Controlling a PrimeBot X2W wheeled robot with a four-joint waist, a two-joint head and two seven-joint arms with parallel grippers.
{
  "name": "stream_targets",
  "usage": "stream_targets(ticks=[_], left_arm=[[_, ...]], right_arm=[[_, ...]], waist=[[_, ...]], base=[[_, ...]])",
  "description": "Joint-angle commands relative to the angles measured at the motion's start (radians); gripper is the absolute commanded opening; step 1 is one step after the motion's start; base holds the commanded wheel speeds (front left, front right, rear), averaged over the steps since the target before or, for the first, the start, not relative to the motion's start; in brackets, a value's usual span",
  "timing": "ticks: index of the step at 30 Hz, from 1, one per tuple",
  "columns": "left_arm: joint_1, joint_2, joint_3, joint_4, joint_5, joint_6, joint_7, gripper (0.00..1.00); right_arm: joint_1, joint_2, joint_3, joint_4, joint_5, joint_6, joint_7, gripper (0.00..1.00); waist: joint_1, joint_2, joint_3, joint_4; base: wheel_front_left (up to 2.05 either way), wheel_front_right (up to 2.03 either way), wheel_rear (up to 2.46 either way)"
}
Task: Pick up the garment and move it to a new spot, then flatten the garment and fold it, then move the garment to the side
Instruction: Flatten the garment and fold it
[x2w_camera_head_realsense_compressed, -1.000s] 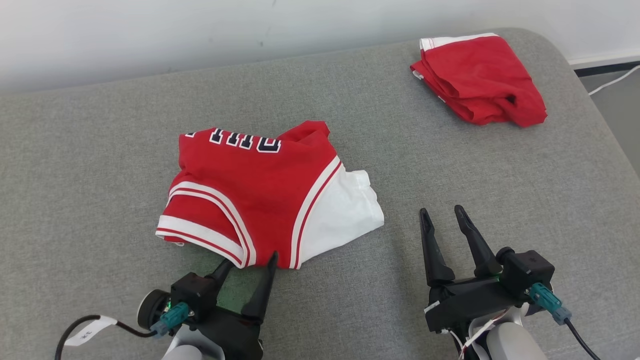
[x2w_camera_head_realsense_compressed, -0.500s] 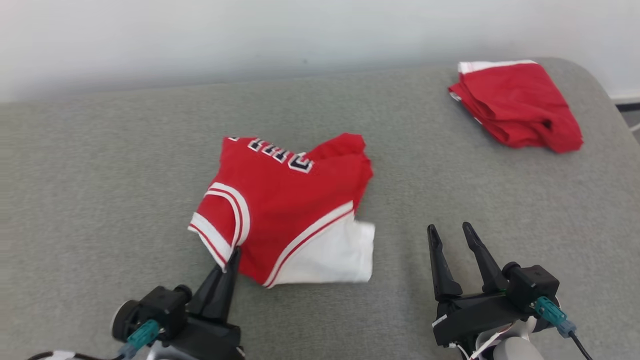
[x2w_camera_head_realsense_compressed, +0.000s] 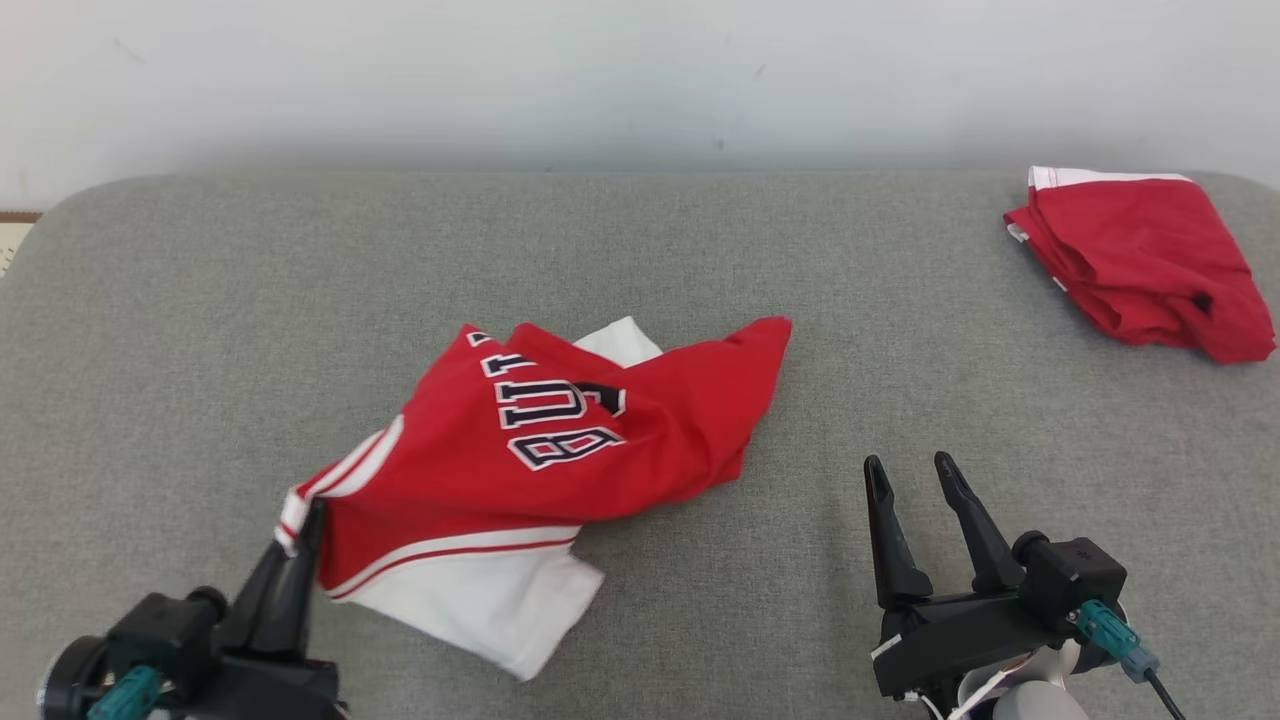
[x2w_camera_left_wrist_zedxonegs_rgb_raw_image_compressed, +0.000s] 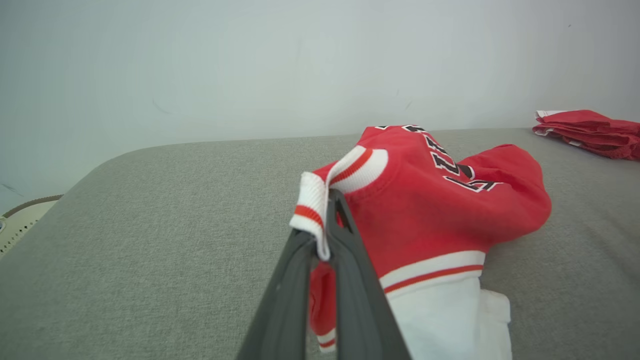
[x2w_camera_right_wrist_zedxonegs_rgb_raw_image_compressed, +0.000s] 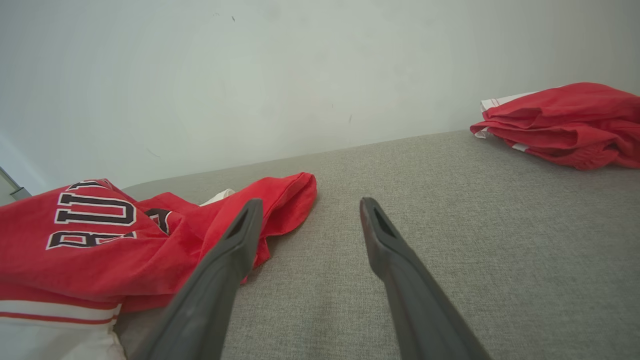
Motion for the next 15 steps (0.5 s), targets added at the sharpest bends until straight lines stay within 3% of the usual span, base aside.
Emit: stream_targets(ticks=[1,8,13,14,15], left_arm=[[0.024,0.022,0.019,-0.019,-0.006,0.014,0.006,0.00],[0.059,0.053,0.046,-0.020,-0.028,0.027,0.029,0.00],[0.062,0.019,0.036,0.020,-0.053,0.012,0.000,0.00],[0.060,0.017,0.036,0.037,-0.050,0.012,-0.011,0.18],[0.058,0.016,0.033,0.056,-0.042,0.011,-0.022,0.49]], right_arm=[[-0.006,-0.006,0.000,0.004,0.002,-0.001,0.000,1.00],[-0.014,-0.014,0.007,0.011,0.007,-0.001,0.000,1.00],[-0.011,-0.019,0.006,0.016,0.009,-0.001,0.000,1.00],[-0.012,-0.020,0.005,0.017,0.008,-0.001,0.000,1.00],[-0.012,-0.020,0.003,0.018,0.009,-0.001,0.000,1.00]], waist=[[0.0001,0.0000,0.006,0.002],[0.0001,0.0000,0.009,-0.007],[0.0001,0.0000,0.004,-0.010],[0.0001,0.0000,0.003,-0.009],[0.0001,0.0000,0.003,-0.007]], base=[[0.00,0.00,0.00],[0.00,0.00,0.00],[0.00,0.00,0.00],[0.00,0.00,0.00],[0.00,0.00,0.00]])
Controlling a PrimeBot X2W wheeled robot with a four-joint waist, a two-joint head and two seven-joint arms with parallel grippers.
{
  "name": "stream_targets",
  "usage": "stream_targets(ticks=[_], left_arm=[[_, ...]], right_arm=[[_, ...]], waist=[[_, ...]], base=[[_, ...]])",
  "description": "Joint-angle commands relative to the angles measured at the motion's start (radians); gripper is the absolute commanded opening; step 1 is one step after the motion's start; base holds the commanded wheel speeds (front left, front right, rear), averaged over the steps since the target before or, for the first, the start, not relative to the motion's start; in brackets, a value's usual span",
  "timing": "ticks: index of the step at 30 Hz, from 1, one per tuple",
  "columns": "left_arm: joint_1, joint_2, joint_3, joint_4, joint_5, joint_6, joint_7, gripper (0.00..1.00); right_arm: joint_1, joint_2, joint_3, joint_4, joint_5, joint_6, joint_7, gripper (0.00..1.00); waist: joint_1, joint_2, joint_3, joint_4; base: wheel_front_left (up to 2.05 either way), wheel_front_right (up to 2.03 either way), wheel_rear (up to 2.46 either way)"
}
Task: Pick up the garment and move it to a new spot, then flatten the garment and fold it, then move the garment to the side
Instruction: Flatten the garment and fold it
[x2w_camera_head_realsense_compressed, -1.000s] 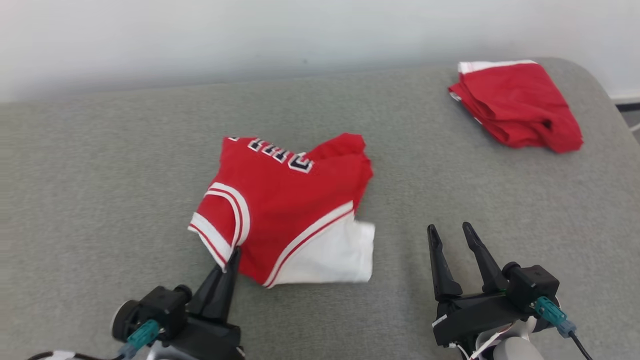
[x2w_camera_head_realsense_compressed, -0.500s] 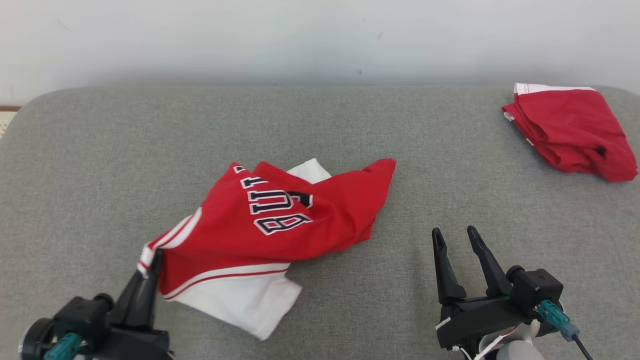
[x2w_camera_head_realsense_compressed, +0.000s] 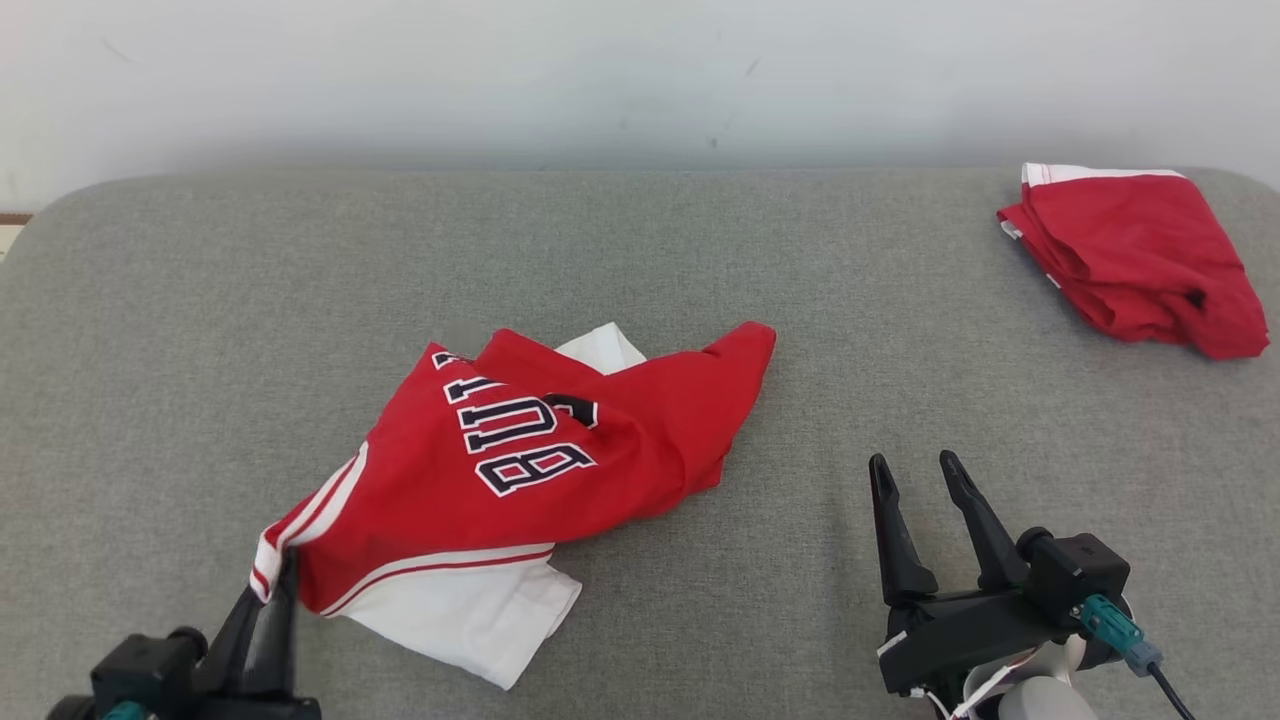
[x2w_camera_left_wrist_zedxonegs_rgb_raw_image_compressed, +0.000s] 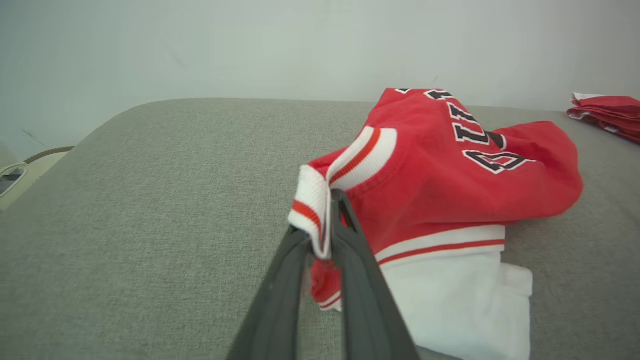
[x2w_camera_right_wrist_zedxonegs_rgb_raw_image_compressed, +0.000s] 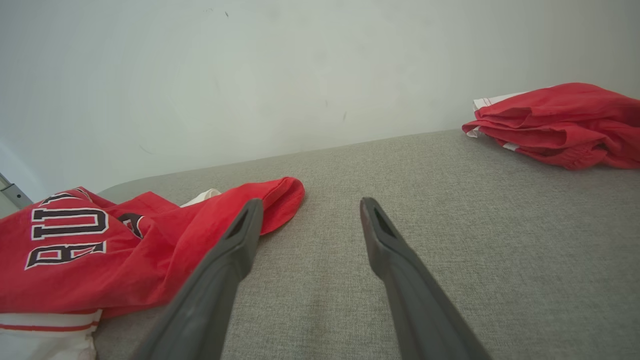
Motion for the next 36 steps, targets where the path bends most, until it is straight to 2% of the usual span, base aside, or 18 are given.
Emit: stream_targets(ticks=[1,8,13,17,20,26,36], left_arm=[[0.003,-0.007,0.000,0.015,-0.001,-0.002,-0.012,1.00],[0.027,-0.048,0.010,0.111,-0.020,-0.005,-0.059,1.00],[0.064,-0.078,0.035,0.097,-0.007,0.027,-0.081,1.00],[0.085,-0.093,0.028,0.082,0.010,0.034,-0.085,1.00],[0.104,-0.130,-0.037,0.041,0.037,0.020,-0.087,1.00],[0.060,-0.183,-0.137,0.094,0.050,-0.042,-0.078,1.00],[0.018,-0.214,-0.175,0.220,0.073,-0.067,-0.083,1.00]], right_arm=[[-0.001,-0.006,0.000,0.001,0.004,-0.001,0.000,1.00],[0.000,-0.007,-0.006,0.002,0.002,-0.001,0.000,1.00],[0.003,-0.009,-0.008,0.001,-0.002,-0.001,0.000,1.00],[0.004,-0.011,-0.004,0.004,-0.001,-0.001,0.000,1.00],[0.000,-0.012,-0.005,0.003,0.000,-0.001,0.000,1.00],[-0.011,-0.012,0.004,0.007,0.002,-0.001,0.000,1.00],[-0.020,-0.014,0.003,0.008,0.009,-0.001,0.000,1.00]], waist=[[0.0000,-0.0001,0.000,0.003],[0.0000,-0.0001,0.002,0.025],[0.0000,-0.0001,0.003,0.046],[0.0000,-0.0001,0.002,0.053],[0.0000,-0.0001,0.003,0.058],[0.0000,-0.0001,0.008,0.053],[0.0000,-0.0001,0.021,-0.001]], base=[[0.00,0.00,0.00],[0.00,0.00,0.00],[0.00,0.00,0.00],[0.00,0.00,0.00],[0.00,0.00,0.00],[0.00,0.00,0.00],[0.00,0.00,0.00]])
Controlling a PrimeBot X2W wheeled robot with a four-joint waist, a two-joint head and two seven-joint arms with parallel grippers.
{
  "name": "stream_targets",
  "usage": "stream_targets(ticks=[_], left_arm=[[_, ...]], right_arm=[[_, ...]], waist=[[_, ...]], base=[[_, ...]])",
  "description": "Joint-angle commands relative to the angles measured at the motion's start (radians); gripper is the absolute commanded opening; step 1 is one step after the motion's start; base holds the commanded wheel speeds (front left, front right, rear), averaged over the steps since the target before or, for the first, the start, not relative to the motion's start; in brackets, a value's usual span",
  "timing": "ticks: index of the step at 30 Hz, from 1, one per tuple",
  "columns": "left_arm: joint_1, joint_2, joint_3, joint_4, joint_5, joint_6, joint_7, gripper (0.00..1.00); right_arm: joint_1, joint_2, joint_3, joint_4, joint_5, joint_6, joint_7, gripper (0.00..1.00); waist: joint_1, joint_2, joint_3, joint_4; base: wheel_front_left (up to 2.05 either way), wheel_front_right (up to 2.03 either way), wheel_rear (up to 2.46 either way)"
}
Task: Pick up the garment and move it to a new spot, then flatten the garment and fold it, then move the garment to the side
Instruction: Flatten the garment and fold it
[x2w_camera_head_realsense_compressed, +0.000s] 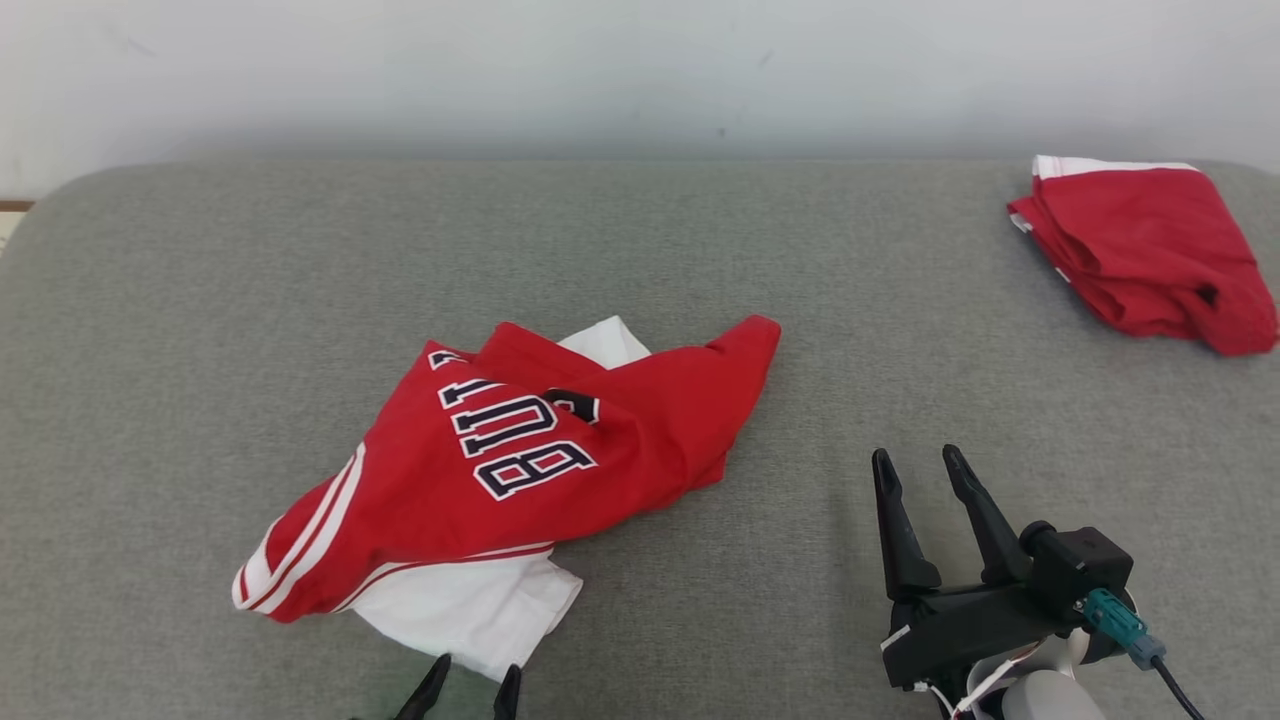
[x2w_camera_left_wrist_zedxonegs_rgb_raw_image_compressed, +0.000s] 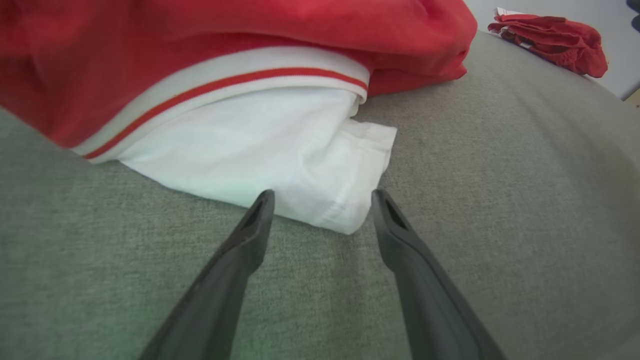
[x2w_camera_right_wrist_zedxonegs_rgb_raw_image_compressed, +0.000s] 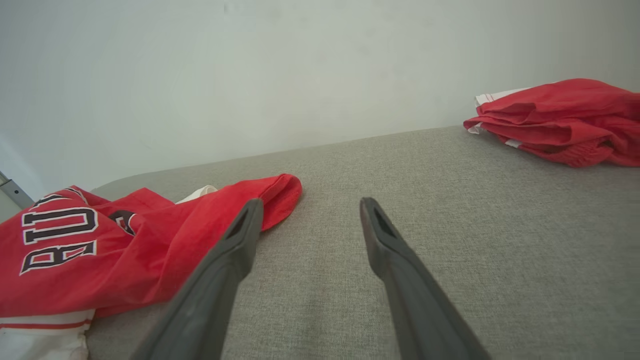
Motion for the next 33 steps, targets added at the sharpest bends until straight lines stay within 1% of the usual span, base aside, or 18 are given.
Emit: stream_targets(ticks=[1,9,10,11,12,13,16,19,22,26,28,33], left_arm=[[-0.014,0.005,-0.001,0.021,0.017,-0.004,-0.005,1.00],[-0.061,-0.022,-0.016,0.131,0.033,-0.014,-0.010,1.00],[-0.069,-0.026,-0.016,0.149,0.035,-0.017,-0.007,0.96],[-0.076,-0.031,-0.012,0.160,0.035,-0.019,-0.008,0.40],[-0.082,-0.033,-0.008,0.169,0.037,-0.019,-0.007,0.09],[-0.088,-0.036,-0.001,0.171,0.038,-0.019,-0.007,0.00],[-0.086,-0.035,0.029,0.146,0.052,-0.008,-0.008,0.00],[-0.062,-0.017,0.068,0.108,0.063,0.001,-0.008,0.00],[-0.037,0.011,0.109,0.061,0.072,0.012,-0.009,0.00],[0.000,0.062,0.156,-0.009,0.077,0.031,-0.009,0.00],[0.019,0.085,0.177,-0.048,0.077,0.044,-0.008,0.00],[0.072,0.124,0.208,-0.158,0.082,0.093,0.023,0.00]], right_arm=[[-0.009,-0.003,0.001,0.000,0.004,-0.001,0.000,1.00],[-0.014,-0.003,-0.001,0.003,0.005,-0.001,0.000,1.00],[-0.014,-0.003,0.000,0.004,0.005,-0.001,0.000,1.00],[-0.012,-0.003,-0.001,0.004,0.006,-0.001,0.000,1.00],[-0.010,-0.004,-0.002,0.003,0.005,-0.001,0.000,1.00],[-0.007,-0.005,-0.005,0.001,0.005,-0.001,0.000,1.00],[0.003,-0.006,-0.014,-0.003,-0.001,-0.001,0.000,1.00],[0.006,-0.004,-0.016,-0.002,-0.003,-0.001,0.000,1.00],[0.015,-0.003,-0.015,0.002,-0.001,-0.001,0.000,1.00],[0.026,-0.003,-0.023,0.005,-0.001,-0.001,0.000,1.00],[0.026,-0.004,-0.026,0.006,-0.002,-0.001,0.000,1.00],[0.025,-0.006,-0.033,0.005,-0.003,-0.001,0.000,1.00]], waist=[[0.0000,-0.0001,0.008,-0.019],[0.0000,-0.0001,0.012,-0.041],[0.0000,-0.0001,0.012,-0.042],[0.0000,-0.0001,0.011,-0.043],[0.0000,-0.0001,0.011,-0.042],[0.0000,-0.0001,0.010,-0.040],[0.0000,-0.0001,0.008,-0.028],[0.0000,-0.0001,0.003,-0.011],[0.0000,-0.0001,-0.007,0.011],[0.0000,-0.0001,-0.017,0.045],[0.0000,-0.0001,-0.019,0.061],[0.0000,-0.0001,-0.022,0.094]], base=[[0.00,0.00,0.00],[0.00,0.00,0.00],[0.00,0.00,0.00],[0.00,0.00,0.00],[0.00,0.00,0.00],[0.00,0.00,0.00],[0.00,0.00,0.00],[0.00,0.00,0.00],[0.00,0.00,0.00],[0.00,0.00,0.00],[0.00,0.00,0.00],[0.00,0.00,0.00]])
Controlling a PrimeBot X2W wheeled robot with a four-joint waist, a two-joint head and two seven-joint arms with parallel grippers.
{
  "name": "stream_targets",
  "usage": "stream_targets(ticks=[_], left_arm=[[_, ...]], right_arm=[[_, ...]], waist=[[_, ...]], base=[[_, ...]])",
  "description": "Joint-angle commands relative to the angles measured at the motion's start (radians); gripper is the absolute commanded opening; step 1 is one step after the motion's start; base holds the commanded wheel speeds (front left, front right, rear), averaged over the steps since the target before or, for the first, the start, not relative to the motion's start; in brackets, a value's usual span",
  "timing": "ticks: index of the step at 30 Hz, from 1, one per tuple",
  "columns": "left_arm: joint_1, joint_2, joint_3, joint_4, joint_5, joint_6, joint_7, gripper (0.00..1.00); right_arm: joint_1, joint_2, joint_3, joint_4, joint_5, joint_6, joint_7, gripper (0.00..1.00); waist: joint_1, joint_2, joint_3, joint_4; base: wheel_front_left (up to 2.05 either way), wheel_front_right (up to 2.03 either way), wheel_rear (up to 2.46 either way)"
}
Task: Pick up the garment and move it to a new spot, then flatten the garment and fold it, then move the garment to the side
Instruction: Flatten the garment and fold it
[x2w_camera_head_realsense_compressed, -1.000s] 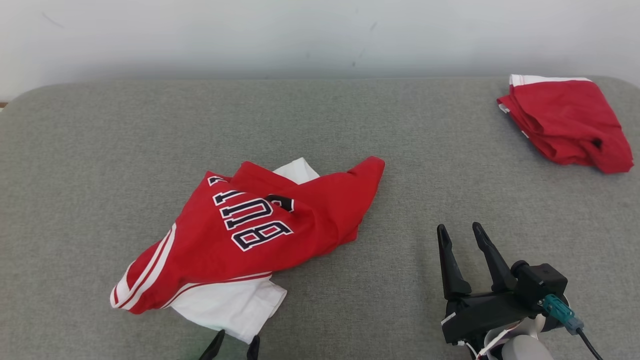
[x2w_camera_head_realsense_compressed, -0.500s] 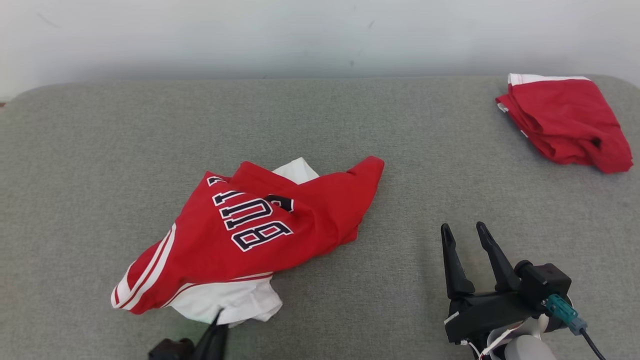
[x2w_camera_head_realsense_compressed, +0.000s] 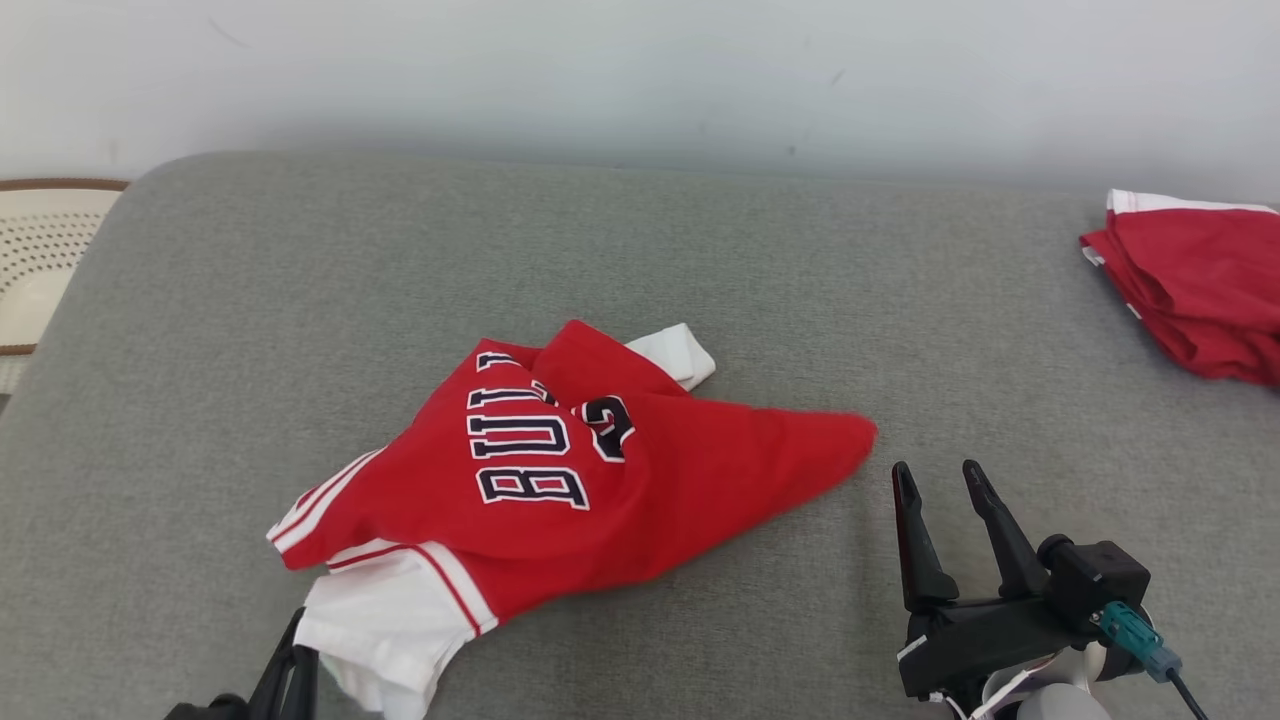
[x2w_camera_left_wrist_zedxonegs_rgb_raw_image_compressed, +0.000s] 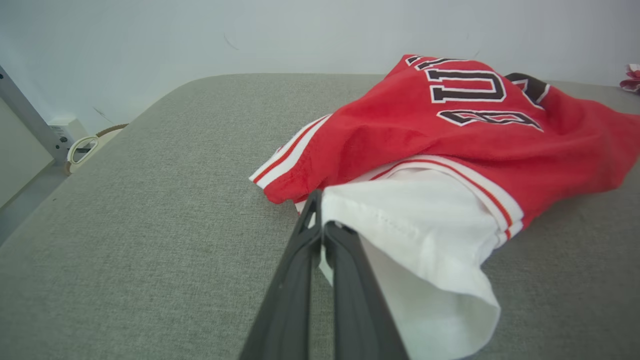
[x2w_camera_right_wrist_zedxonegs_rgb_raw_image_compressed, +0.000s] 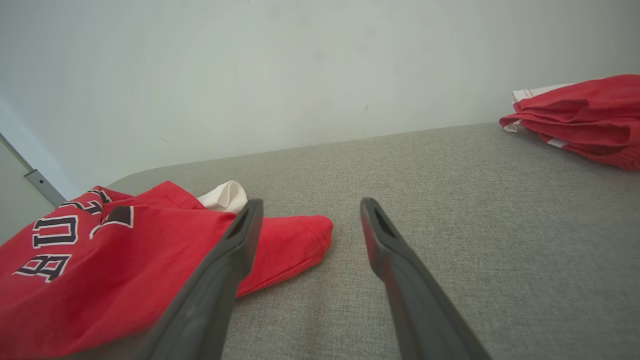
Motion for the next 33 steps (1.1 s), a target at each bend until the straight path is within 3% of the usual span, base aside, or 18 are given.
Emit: stream_targets(ticks=[1,7,13,15,16,26,33], left_arm=[[0.033,0.013,0.008,-0.029,0.010,0.016,0.010,0.00],[0.080,0.009,0.007,-0.052,-0.020,0.022,0.035,0.00],[0.093,-0.014,-0.007,0.011,-0.047,0.007,0.024,0.00],[0.090,-0.019,-0.010,0.027,-0.054,-0.003,0.020,0.84],[0.085,-0.019,-0.005,0.034,-0.063,-0.007,0.013,1.00],[0.079,-0.052,0.065,-0.042,-0.016,0.022,-0.030,1.00],[0.092,-0.092,0.113,-0.079,0.024,-0.001,-0.030,1.00]], right_arm=[[0.002,-0.003,0.001,0.000,-0.002,-0.001,0.000,1.00],[0.002,-0.004,0.005,0.002,-0.001,-0.001,0.000,1.00],[0.000,-0.010,0.007,0.012,0.005,-0.001,0.000,1.00],[0.000,-0.013,0.008,0.015,0.007,-0.001,0.000,1.00],[0.000,-0.015,0.009,0.018,0.008,-0.001,0.000,1.00],[-0.007,-0.028,0.004,0.044,0.015,-0.001,0.000,1.00],[-0.014,-0.038,0.015,0.080,0.021,-0.001,0.000,1.00]], waist=[[0.0000,0.0000,-0.004,0.022],[0.0000,0.0000,-0.003,0.040],[0.0000,0.0000,-0.010,0.047],[0.0000,0.0000,-0.010,0.048],[0.0000,0.0000,-0.010,0.049],[0.0000,0.0000,-0.013,0.068],[0.0000,0.0000,-0.023,0.063]], base=[[0.00,0.00,0.00],[0.00,0.00,0.00],[0.00,0.00,0.00],[0.00,0.00,0.00],[0.00,0.00,0.00],[0.00,0.00,0.00],[0.00,0.00,0.00]])
